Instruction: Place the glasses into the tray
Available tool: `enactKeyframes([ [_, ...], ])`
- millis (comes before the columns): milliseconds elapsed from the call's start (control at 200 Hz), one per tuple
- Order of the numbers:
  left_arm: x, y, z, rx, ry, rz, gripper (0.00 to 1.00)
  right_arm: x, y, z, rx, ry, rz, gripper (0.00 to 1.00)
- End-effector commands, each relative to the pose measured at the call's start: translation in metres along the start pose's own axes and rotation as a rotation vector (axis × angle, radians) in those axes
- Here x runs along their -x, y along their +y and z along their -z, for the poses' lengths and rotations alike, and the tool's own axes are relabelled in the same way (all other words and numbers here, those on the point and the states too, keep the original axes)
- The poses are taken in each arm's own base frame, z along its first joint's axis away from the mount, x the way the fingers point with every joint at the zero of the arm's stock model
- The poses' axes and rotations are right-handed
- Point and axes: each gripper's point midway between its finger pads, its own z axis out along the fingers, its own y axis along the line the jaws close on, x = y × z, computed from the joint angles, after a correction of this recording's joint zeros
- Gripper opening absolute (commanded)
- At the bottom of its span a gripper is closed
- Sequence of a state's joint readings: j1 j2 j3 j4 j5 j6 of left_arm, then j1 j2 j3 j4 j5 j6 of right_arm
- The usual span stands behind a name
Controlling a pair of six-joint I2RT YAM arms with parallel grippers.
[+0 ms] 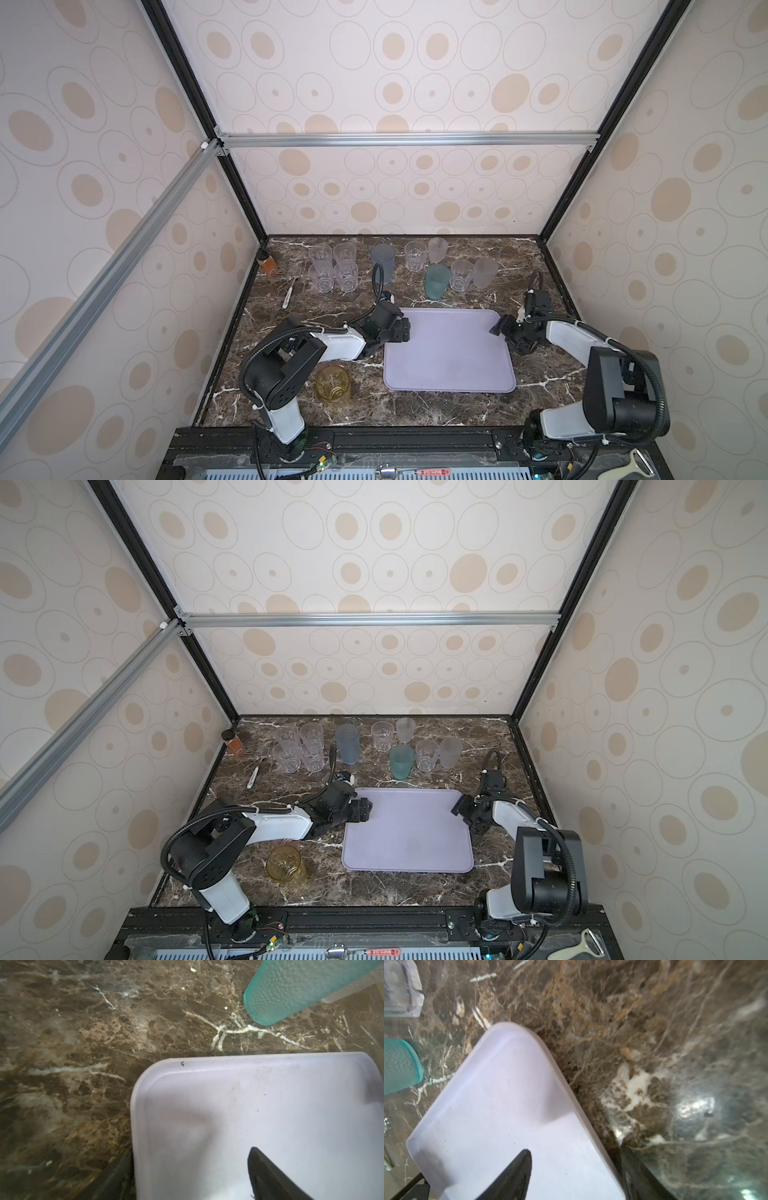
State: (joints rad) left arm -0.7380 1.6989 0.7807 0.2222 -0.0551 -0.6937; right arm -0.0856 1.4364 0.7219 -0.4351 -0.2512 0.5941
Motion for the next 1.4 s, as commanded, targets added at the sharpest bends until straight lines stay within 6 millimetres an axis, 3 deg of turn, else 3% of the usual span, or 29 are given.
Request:
enactKeyframes([
  [0,0.047,-0.008,0.04,0.032,-0.124,-0.042,0.89,0.002,-0.003,0.024,-0.083,0.006,0.058,0.73],
  [125,0.09,-0.003,0.077,0.121,-0.216,-0.113,0.91,0.023,0.002,0.053,-0.143,-0.062,0.104,0.74],
  [200,0.123,-0.002,0.095,0.156,-0.263,-0.198,0.87,0.027,0.016,0.065,-0.098,-0.102,0.115,0.71],
  [295,0.165,0.005,0.101,0.136,-0.278,-0.26,0.65,0.016,0.047,0.066,-0.038,-0.116,0.157,0.65],
  [405,0.212,0.014,0.102,0.103,-0.295,-0.231,0.56,-0.002,0.079,0.062,-0.019,-0.11,0.231,0.57],
  [475,0.228,0.018,0.098,0.097,-0.297,-0.224,0.56,-0.018,0.101,0.056,0.025,-0.087,0.273,0.51],
  [605,0.228,0.026,0.089,0.109,-0.283,-0.213,0.57,-0.055,0.127,0.04,0.006,-0.03,0.407,0.45],
  [785,0.199,0.039,0.083,0.096,-0.266,-0.165,0.59,-0.088,0.129,0.003,-0.039,0.06,0.49,0.46],
  [950,0.189,0.075,0.082,0.194,-0.259,-0.14,0.61,-0.092,0.136,-0.016,-0.071,0.09,0.525,0.46],
  [1115,0.197,0.104,0.068,0.253,-0.225,-0.153,0.58,-0.093,0.148,-0.021,-0.057,0.099,0.545,0.45],
  [1245,0.203,0.117,0.047,0.312,-0.184,-0.2,0.56,-0.093,0.151,-0.019,-0.051,0.089,0.548,0.45],
  [1390,0.197,0.127,0.016,0.343,-0.083,-0.267,0.54,-0.094,0.145,-0.018,-0.06,0.082,0.556,0.44],
])
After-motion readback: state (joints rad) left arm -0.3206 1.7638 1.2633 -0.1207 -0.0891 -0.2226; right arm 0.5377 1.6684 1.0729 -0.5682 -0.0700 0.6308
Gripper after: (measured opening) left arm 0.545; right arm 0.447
